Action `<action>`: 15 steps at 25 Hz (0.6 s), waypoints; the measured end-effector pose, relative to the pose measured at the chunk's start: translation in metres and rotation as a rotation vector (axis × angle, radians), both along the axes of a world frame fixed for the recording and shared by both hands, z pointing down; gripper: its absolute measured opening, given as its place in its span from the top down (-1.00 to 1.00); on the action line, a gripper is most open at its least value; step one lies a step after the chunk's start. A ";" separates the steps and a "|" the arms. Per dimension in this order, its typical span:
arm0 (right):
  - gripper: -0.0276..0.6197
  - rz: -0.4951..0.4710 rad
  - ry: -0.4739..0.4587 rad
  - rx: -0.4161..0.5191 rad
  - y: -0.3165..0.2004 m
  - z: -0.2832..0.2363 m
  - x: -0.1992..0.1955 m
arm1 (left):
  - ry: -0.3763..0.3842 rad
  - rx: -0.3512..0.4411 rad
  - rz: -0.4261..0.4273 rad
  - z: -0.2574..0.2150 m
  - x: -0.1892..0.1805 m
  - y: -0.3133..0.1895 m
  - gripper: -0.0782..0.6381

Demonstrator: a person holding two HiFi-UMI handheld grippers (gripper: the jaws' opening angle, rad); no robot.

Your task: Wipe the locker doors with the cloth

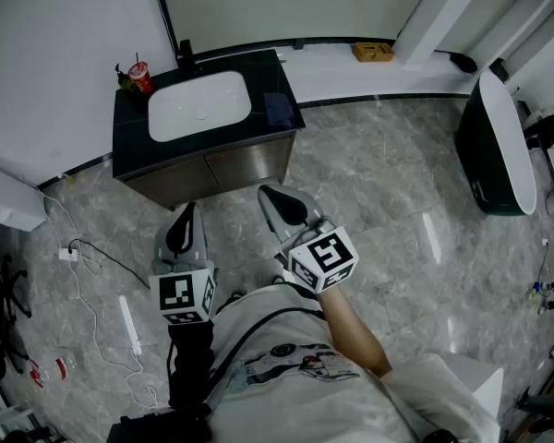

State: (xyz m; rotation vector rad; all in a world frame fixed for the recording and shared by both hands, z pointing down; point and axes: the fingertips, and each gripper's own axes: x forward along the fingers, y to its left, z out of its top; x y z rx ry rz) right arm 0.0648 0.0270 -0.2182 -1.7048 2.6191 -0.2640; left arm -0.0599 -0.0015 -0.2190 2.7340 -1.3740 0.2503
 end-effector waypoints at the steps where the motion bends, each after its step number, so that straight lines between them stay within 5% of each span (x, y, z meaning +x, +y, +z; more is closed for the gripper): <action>1: 0.91 0.000 0.000 -0.001 0.000 0.000 0.000 | 0.001 -0.001 0.000 0.000 0.000 0.000 0.78; 15: 0.90 -0.005 -0.032 -0.002 0.002 0.006 0.013 | -0.010 -0.023 -0.004 0.006 0.010 0.000 0.78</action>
